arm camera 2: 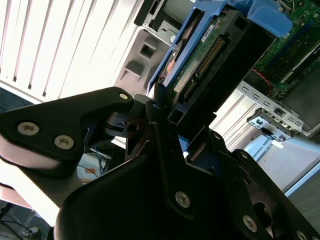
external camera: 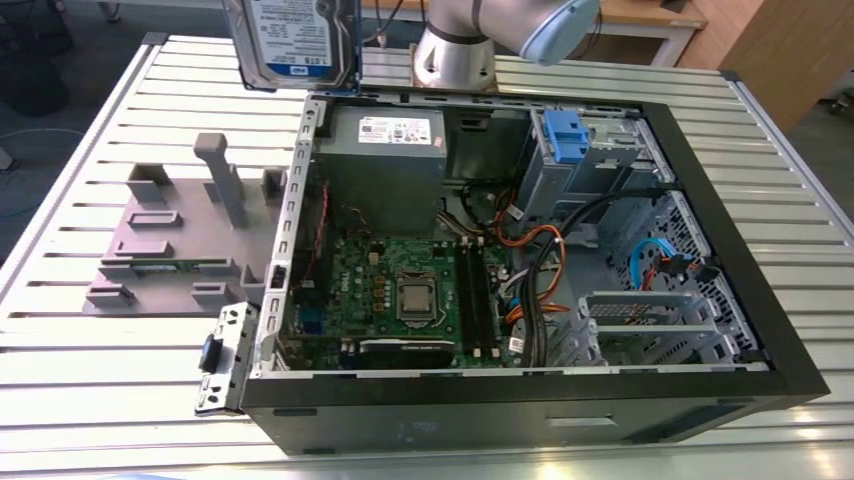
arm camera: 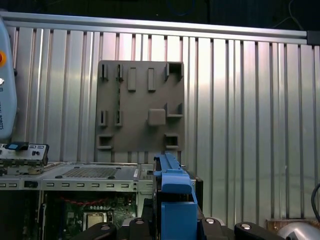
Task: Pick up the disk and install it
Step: 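Pick up the disk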
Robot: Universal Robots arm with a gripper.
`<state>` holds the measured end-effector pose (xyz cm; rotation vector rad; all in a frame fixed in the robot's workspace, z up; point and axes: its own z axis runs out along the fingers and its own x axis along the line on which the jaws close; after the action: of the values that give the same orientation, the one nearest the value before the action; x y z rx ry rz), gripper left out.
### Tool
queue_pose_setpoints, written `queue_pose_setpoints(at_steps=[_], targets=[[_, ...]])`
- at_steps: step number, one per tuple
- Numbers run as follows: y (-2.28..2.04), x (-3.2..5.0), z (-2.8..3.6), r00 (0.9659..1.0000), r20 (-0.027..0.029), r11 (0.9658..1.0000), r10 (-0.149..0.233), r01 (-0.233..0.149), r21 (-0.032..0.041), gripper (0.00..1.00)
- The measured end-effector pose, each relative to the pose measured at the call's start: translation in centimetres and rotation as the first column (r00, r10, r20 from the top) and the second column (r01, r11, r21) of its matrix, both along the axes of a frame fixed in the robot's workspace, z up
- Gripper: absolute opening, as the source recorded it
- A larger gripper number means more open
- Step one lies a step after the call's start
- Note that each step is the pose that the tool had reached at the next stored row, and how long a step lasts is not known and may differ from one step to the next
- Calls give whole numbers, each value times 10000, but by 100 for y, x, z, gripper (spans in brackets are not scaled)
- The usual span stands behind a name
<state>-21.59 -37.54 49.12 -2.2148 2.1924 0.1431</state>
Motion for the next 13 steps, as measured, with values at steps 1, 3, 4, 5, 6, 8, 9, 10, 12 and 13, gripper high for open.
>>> queue_pose_setpoints(at_steps=[1,3,4,5,6,8,9,10,12,13], targets=[[0,9,0,10000,0,10000,0,0,0,37],[0,28,-1,10000,1,10000,0,0,0,37],[0,37,-1,10000,1,10000,0,0,0,37],[0,46,-1,10000,1,10000,0,0,0,37],[0,57,-1,10000,0,10000,0,0,0,37],[0,76,-2,10000,1,10000,0,0,0,37],[0,84,-2,10000,0,10000,0,0,0,37],[0,93,-2,10000,1,10000,-1,1,0,37],[0,110,-2,10000,0,10000,-1,1,0,37],[0,119,-3,10000,1,10000,0,0,0,37]])
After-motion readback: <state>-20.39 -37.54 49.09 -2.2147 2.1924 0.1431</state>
